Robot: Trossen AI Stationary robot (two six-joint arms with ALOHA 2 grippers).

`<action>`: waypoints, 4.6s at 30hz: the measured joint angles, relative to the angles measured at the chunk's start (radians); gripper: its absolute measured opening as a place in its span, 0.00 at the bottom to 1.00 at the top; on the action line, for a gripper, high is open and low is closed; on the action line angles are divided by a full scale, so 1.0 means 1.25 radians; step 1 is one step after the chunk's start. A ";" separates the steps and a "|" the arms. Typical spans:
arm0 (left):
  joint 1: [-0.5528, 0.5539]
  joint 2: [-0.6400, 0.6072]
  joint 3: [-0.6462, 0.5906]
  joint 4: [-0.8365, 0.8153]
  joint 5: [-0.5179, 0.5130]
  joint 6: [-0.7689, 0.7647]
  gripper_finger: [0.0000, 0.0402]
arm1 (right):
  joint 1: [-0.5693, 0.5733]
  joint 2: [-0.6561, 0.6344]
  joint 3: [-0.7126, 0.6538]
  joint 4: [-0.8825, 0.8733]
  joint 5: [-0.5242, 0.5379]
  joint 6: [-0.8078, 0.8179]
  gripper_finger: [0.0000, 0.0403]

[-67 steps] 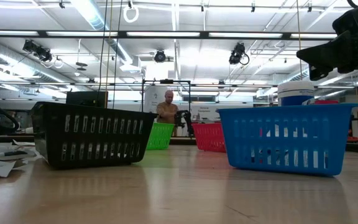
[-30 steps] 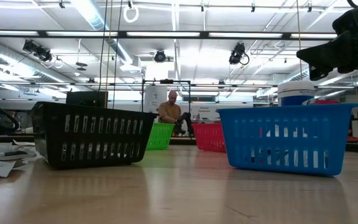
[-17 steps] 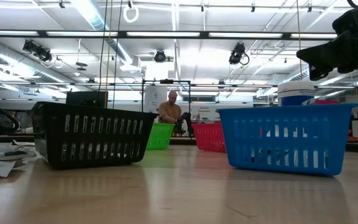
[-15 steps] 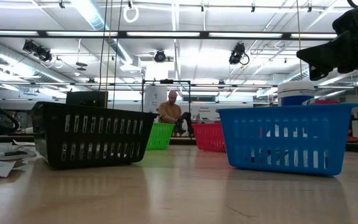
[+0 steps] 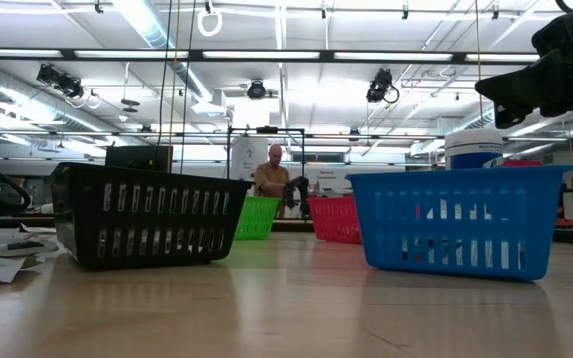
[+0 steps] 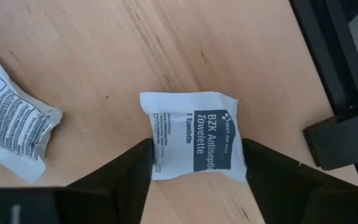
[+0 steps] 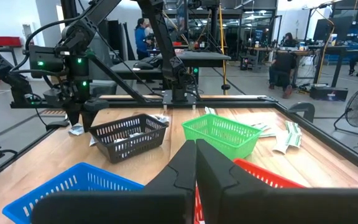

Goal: Pick & Place First Aid Supplies
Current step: Put the black towelette pack into the black bin

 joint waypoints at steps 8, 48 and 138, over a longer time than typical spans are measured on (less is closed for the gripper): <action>0.000 0.000 0.000 0.001 0.000 0.000 0.50 | 0.000 0.000 0.000 0.000 0.000 0.000 0.03; 0.242 0.000 0.252 -0.303 -0.044 0.229 0.51 | 0.000 0.000 0.000 0.000 0.000 0.000 0.03; -0.079 -0.312 -0.292 0.202 -0.450 -0.406 0.73 | 0.000 0.000 0.000 0.000 0.000 0.000 0.03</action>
